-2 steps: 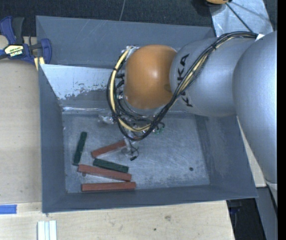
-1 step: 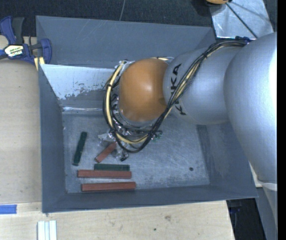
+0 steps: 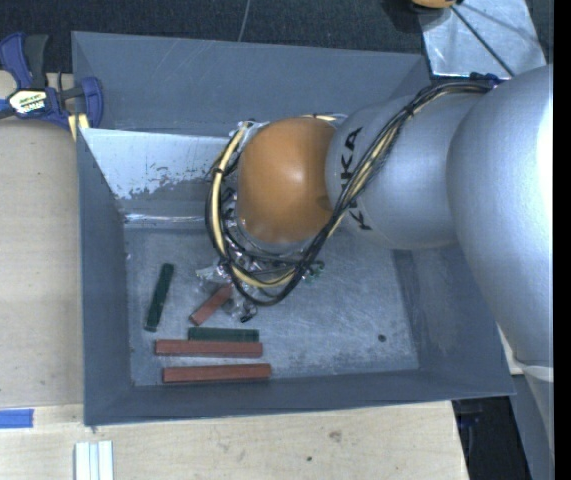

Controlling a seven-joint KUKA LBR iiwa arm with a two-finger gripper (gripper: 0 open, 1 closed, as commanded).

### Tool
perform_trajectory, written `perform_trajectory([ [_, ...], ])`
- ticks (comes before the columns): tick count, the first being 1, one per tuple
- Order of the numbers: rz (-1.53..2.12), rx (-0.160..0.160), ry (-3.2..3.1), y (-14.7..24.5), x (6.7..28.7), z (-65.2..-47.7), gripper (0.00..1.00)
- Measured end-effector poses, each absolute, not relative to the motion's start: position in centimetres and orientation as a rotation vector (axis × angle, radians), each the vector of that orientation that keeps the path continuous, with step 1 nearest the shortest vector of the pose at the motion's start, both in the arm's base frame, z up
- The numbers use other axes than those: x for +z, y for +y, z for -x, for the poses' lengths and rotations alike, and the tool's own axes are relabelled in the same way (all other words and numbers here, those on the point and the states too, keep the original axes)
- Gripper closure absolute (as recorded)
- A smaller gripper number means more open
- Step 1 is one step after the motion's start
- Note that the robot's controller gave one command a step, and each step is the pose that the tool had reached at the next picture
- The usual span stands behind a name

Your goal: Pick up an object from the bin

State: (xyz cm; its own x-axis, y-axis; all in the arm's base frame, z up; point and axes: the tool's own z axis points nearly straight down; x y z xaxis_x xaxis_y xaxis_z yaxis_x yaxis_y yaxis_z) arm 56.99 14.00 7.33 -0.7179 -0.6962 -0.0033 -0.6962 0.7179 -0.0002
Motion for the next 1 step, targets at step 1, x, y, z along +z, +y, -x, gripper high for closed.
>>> perform_trajectory([
  [1,1.315,0.001,2.849,15.58,21.09,-58.80,1.00],
])
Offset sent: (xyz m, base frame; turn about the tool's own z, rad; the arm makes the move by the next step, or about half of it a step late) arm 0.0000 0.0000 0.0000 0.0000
